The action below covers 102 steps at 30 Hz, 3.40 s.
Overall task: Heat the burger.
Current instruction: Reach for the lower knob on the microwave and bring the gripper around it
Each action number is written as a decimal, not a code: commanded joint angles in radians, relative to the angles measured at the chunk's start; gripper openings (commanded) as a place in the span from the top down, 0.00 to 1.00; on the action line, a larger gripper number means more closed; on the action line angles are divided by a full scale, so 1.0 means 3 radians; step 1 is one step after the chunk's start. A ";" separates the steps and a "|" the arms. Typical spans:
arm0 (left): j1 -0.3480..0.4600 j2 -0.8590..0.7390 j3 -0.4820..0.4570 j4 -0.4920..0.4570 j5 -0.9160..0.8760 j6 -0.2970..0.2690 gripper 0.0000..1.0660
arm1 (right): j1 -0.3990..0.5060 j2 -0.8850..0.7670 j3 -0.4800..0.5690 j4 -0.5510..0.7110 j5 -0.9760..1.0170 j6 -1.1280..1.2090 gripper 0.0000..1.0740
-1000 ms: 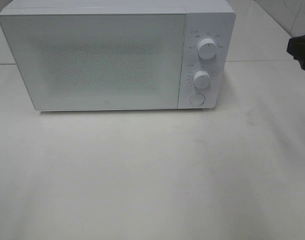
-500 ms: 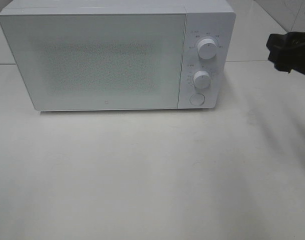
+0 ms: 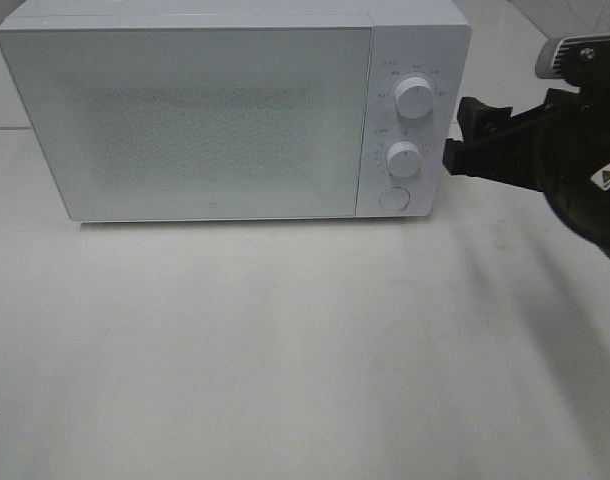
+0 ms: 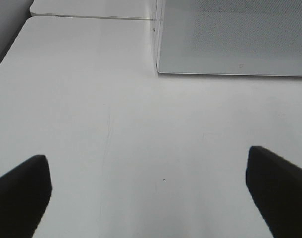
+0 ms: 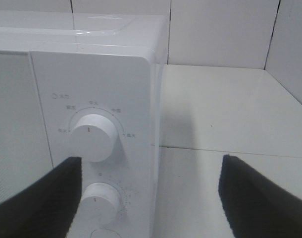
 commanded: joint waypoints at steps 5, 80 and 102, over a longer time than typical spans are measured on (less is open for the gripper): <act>0.0000 -0.0087 0.0013 -0.0030 -0.0050 -0.0013 0.06 | 0.0450 0.0320 0.0007 0.0530 -0.0567 -0.0047 0.30; 0.0000 -0.0070 0.0013 -0.0030 -0.0050 -0.0010 0.06 | 0.0323 0.1907 -0.1340 0.0763 -0.0723 0.0077 0.32; 0.0000 -0.0070 0.0013 -0.0030 -0.0050 -0.0010 0.06 | 0.0323 0.1907 -0.1340 0.0737 -0.0603 0.0123 0.90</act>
